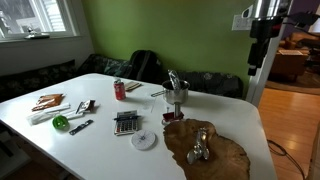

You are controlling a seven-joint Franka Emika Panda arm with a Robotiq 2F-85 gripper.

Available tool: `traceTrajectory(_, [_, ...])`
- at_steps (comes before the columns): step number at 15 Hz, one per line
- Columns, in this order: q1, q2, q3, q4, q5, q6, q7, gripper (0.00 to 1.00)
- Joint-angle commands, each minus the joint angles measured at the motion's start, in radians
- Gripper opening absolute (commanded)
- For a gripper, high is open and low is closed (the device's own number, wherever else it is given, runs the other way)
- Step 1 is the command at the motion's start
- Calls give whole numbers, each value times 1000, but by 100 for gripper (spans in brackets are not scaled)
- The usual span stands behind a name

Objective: Pick up the silver cylindrical object and put it on the table

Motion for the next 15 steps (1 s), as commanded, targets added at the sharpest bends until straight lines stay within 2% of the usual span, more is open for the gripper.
traceTrajectory(1, [39,168,109,23,4,93,174,100])
traceTrajectory(2, [44,199,125,35,-7,102,196,100])
traceTrajectory(3, [41,122,93,7,2,76,140,100])
traceTrajectory(5, [54,178,122,18,0,98,183,100])
traceTrajectory(7, [53,198,121,32,0,99,185,100])
traceTrajectory(8, [31,204,137,18,-53,179,261,100])
traceTrajectory(9, [11,228,141,6,-102,296,295,100])
traceTrajectory(12, [-48,306,138,20,-210,543,406,100])
traceTrajectory(15, [-89,445,123,85,-246,728,457,100])
